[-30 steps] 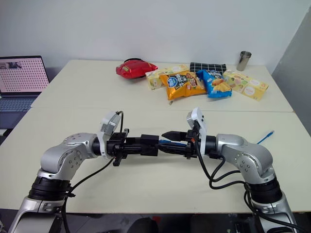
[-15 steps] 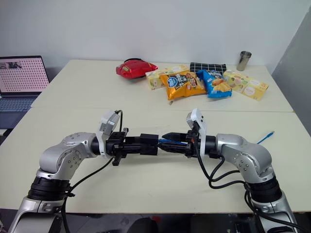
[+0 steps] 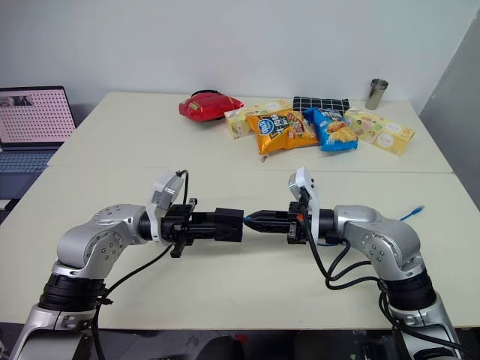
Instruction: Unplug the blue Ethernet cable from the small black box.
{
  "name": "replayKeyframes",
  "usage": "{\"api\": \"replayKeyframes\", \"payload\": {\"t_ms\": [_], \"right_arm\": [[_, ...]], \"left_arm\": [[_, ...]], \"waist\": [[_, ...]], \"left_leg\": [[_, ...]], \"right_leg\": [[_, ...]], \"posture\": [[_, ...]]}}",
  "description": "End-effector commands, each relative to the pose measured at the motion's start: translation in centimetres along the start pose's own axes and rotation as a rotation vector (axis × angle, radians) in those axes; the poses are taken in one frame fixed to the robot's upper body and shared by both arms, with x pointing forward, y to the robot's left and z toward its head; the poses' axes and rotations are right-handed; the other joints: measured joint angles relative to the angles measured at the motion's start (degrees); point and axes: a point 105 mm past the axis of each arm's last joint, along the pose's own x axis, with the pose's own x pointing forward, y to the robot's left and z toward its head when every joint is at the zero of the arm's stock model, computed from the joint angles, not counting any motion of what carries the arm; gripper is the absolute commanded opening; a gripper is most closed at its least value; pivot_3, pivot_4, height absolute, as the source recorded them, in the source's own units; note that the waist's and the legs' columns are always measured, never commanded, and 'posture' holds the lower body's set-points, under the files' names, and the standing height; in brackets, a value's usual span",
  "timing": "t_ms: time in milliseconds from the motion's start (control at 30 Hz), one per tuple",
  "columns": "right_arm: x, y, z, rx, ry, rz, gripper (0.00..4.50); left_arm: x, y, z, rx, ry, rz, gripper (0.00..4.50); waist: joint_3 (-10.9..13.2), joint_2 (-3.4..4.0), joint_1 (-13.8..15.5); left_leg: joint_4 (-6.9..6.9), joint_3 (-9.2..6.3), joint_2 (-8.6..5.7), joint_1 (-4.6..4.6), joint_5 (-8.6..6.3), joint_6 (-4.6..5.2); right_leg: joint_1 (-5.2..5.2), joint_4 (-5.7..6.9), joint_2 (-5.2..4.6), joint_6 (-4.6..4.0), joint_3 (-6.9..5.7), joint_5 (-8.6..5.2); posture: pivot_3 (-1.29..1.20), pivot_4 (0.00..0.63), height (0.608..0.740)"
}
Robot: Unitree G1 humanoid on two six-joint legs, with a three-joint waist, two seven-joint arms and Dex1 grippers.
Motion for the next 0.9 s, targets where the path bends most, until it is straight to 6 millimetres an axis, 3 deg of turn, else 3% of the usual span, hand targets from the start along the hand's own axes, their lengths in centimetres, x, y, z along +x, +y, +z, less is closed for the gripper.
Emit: {"api": "replayKeyframes", "payload": {"t_ms": [33, 200, 367, 433, 533, 700, 733, 900], "right_arm": [[-0.5, -0.3, 0.9, -0.004, -0.013, -0.006, 0.07], [-2.9, -1.9, 0.5, 0.071, -0.001, -0.075, 0.07], [-4.6, -3.4, 0.3, 0.071, -0.008, -0.169, 0.07], [-5.3, -5.2, 0.2, 0.020, -0.029, -0.289, 0.07], [-6.6, -9.6, -0.5, -0.105, -0.035, -0.602, 0.07], [-7.5, -12.8, -3.5, -0.181, 0.055, -0.853, 0.07], [-7.5, -13.0, -3.7, -0.183, 0.059, -0.869, 0.78], [-7.0, -11.8, -3.1, -0.236, 0.050, -0.800, 1.93]], "left_arm": [[0.0, -1.2, 0.9, 0.041, -0.009, -0.045, 0.79], [-2.4, 0.3, 0.1, 0.033, 0.010, 0.084, 0.79], [-3.5, 0.9, 0.0, 0.033, 0.005, 0.156, 0.79], [-3.8, 1.3, 0.0, 0.038, 0.000, 0.202, 0.79], [-3.8, 2.3, 0.2, 0.052, -0.034, 0.296, 0.79], [-3.5, 2.6, -0.3, 0.010, -0.038, 0.359, 0.79], [-3.4, 2.6, -0.4, -0.001, -0.031, 0.363, 0.79], [-4.0, 4.2, -0.5, 0.039, -0.063, 0.505, 0.79]], "waist": [[0.0, 0.00, 0.0], [0.0, 0.00, 0.0], [0.0, 0.00, 0.0], [0.0, 0.00, 0.0], [0.0, -0.01, 0.0], [0.0, -0.01, 0.0], [0.0, -0.01, -0.1], [0.1, 0.02, -0.1]], "left_leg": [[0.00, 0.00, 0.00, 0.00, 0.00, 0.00], [0.00, 0.00, 0.00, 0.00, 0.00, 0.00], [-0.01, 0.00, 0.00, 0.00, -0.01, 0.02], [-0.02, 0.01, 0.00, -0.01, -0.02, 0.03], [0.00, 0.03, 0.01, -0.01, -0.02, 0.03], [-0.04, 0.05, -0.01, -0.04, 0.00, 0.00], [-0.06, 0.05, 0.00, -0.07, 0.00, -0.01], [-0.06, 0.07, 0.02, -0.10, 0.01, -0.02]], "right_leg": [[0.00, 0.00, 0.00, 0.00, 0.00, 0.00], [0.00, 0.00, 0.00, 0.00, 0.00, 0.00], [0.00, -0.04, 0.00, 0.00, -0.01, 0.00], [0.00, -0.05, 0.00, 0.00, 0.01, 0.00], [0.00, -0.03, 0.00, 0.00, 0.02, 0.00], [-0.05, -0.02, -0.01, 0.00, 0.06, 0.00], [-0.08, 0.00, -0.01, 0.00, 0.05, 0.00], [-0.16, 0.03, 0.00, 0.00, 0.06, 0.00]], "posture": [[0.00, 0.150, 0.740], [0.00, 0.150, 0.740], [0.00, 0.150, 0.740], [0.00, 0.150, 0.740], [0.00, 0.150, 0.740], [0.00, 0.150, 0.740], [0.00, 0.150, 0.740], [0.00, 0.150, 0.740]]}}
